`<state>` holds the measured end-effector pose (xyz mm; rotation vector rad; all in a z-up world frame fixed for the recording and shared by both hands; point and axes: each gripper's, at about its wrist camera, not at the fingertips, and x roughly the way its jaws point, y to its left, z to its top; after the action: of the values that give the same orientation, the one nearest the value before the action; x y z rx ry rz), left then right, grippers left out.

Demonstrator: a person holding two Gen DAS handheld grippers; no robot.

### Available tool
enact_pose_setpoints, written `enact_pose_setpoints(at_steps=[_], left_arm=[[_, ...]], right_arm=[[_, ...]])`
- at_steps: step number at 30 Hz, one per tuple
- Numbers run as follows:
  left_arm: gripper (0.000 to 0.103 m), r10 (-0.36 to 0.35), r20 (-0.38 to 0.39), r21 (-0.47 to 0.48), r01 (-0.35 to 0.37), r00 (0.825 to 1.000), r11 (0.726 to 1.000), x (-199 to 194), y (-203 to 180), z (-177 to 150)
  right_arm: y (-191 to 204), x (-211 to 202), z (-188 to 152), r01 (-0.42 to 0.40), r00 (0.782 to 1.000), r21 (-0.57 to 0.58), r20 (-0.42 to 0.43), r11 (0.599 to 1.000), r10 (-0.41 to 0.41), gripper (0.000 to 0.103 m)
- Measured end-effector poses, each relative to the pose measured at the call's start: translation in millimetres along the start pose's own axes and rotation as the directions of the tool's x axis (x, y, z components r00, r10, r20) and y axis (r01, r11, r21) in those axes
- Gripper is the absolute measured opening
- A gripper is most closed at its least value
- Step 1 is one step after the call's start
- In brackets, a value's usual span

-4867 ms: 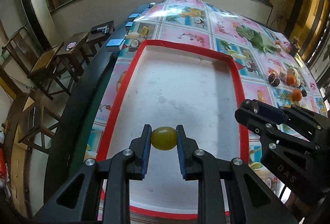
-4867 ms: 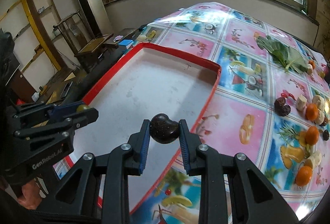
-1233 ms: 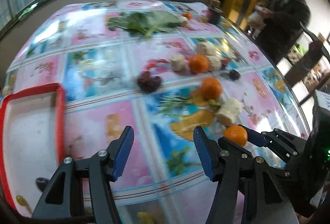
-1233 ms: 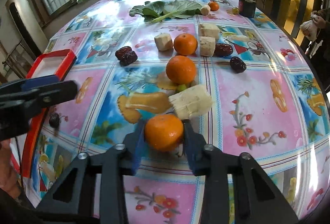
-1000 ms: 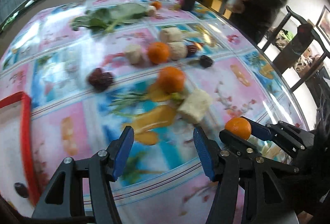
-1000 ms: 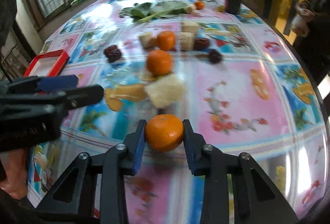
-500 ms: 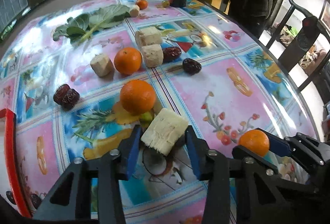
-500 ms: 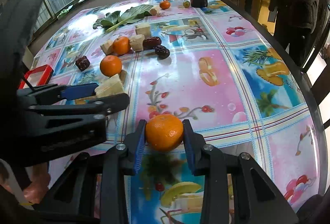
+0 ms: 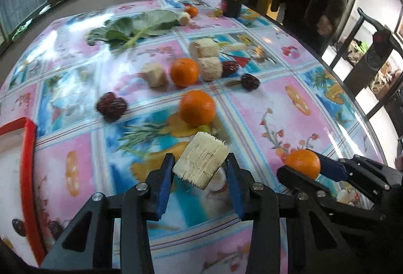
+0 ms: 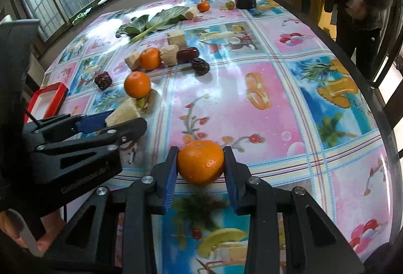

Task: Organize fruits
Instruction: 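Grasp the pale fibrous block with left gripper while right gripper grasps a mandarin, then carry the block and mandarin in both grippers over the tray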

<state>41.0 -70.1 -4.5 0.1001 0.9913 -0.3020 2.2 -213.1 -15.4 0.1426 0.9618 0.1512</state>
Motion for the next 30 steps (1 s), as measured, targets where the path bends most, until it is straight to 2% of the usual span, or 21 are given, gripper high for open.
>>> enact_pose_setpoints(at_steps=[6, 14, 20, 23, 30], left_arm=[[0.040, 0.050, 0.040, -0.067, -0.047, 0.998, 0.997, -31, 27, -5], [0.040, 0.142, 0.070, -0.173, -0.128, 0.987, 0.977, -76, 84, -21], [0.040, 0.227, 0.067, -0.254, -0.204, 0.971, 0.945, -105, 134, -42], [0.040, 0.251, 0.059, -0.307, -0.222, 0.966, 0.925, -118, 163, -54], [0.040, 0.310, 0.043, -0.362, -0.274, 0.950, 0.891, -134, 210, -72]], right_arm=[[32, 0, 4, -0.034, 0.999, -0.047, 0.003, 0.998, 0.034, 0.036], [89, -4, 10, -0.094, 0.995, -0.129, 0.008, 0.987, 0.096, 0.036], [145, -7, 14, -0.151, 0.988, -0.203, 0.006, 0.967, 0.156, 0.036], [176, -8, 15, -0.177, 0.983, -0.243, 0.003, 0.954, 0.184, 0.037], [239, -3, 15, -0.235, 0.971, -0.312, -0.028, 0.921, 0.238, 0.037]])
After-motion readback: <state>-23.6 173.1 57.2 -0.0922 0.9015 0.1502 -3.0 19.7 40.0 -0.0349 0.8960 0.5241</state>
